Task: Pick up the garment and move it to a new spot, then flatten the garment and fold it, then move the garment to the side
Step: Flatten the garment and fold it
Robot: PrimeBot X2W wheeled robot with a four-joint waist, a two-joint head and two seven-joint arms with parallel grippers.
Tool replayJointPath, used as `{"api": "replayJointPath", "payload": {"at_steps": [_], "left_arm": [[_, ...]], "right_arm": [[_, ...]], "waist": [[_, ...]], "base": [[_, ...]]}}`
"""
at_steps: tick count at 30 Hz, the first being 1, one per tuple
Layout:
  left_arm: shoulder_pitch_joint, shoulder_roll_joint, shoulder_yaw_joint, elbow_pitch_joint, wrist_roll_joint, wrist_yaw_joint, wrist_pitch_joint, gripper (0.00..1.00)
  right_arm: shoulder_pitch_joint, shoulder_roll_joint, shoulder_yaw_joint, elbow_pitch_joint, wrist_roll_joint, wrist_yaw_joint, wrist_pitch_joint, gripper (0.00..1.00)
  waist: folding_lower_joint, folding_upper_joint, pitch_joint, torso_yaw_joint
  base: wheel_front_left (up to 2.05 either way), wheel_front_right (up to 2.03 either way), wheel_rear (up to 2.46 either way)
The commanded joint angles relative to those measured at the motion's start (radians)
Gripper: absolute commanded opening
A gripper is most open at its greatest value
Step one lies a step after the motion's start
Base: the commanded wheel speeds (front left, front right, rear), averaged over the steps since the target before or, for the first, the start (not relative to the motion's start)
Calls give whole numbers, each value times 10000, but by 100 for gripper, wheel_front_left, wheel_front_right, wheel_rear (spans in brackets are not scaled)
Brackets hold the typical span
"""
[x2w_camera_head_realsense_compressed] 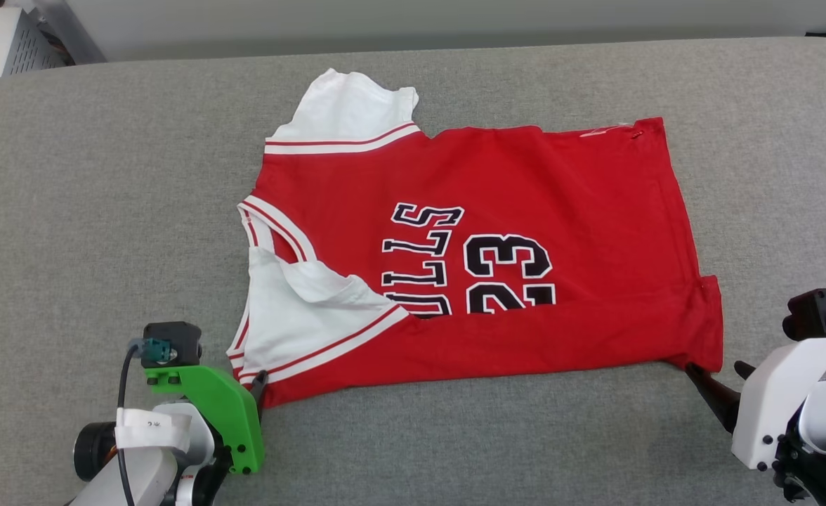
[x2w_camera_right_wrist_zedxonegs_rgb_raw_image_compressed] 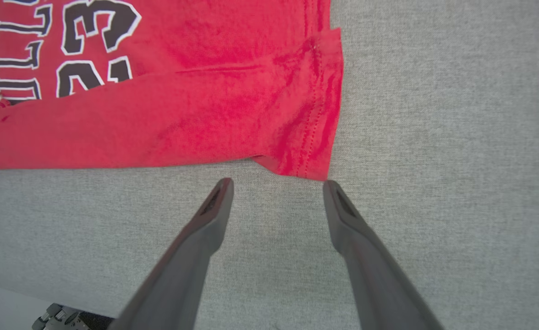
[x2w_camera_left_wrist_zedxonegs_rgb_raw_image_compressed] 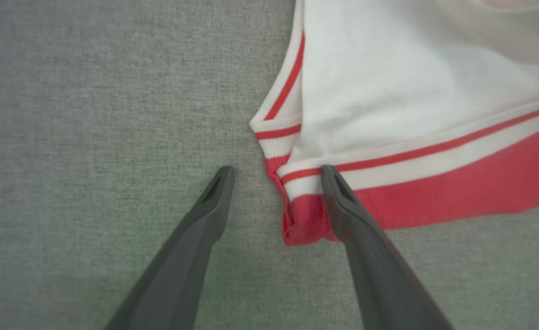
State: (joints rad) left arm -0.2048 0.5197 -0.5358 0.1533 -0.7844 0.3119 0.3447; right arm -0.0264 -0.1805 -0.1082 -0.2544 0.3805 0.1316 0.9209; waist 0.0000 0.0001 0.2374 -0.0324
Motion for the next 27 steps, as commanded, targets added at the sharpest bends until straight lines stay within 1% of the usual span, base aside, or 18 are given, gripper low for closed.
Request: {"api": "replayJointPath", "payload": {"at_steps": [1, 2, 3, 7, 13, 17, 19, 27], "left_arm": [[43, -148, -210, 330, -71, -135, 269, 100], [47, -168, -275, 417, -109, -197, 366, 28], [56, -199, -354, 507, -161, -280, 480, 0], [70, -360, -434, 646, -310, -498, 470, 0], [28, -482, -166, 422, -278, -578, -353, 0], [-69, -383, -2, -83, -155, -521, -699, 0], [-132, -304, 46, -417, -74, -460, -763, 0], [-192, -7, 105, -1497, 164, -135, -672, 0]], "right_arm": [[4, 29, 0, -52, -81, -9, -14, 100], [-4, 28, -4, -42, -83, -9, -18, 100], [-14, 21, -20, -21, -95, -9, -25, 100], [-107, -129, -38, 92, -249, -9, -223, 100], [-291, -471, -48, 585, -632, -9, -222, 100], [-598, -567, -91, 1089, -790, -9, -221, 100], [-817, -494, -136, 1395, -840, -9, -325, 100], [-1384, -259, -140, 2698, -1010, -9, -643, 100]], "waist": [[0, -1, 35, -25], [0, -1, 37, -22], [0, -1, 27, -11], [0, -1, -70, 83], [0, -1, -269, 304], [0, -1, -286, 451], [0, -1, -254, 502], [0, -1, -71, 679]], "base": [[0, 0, 0], [0, 0, 0], [0, 0, 0], [0, 0, 0], [0, 0, 0], [0, 0, 0], [0, 0, 0], [0, 0, 0]]}}
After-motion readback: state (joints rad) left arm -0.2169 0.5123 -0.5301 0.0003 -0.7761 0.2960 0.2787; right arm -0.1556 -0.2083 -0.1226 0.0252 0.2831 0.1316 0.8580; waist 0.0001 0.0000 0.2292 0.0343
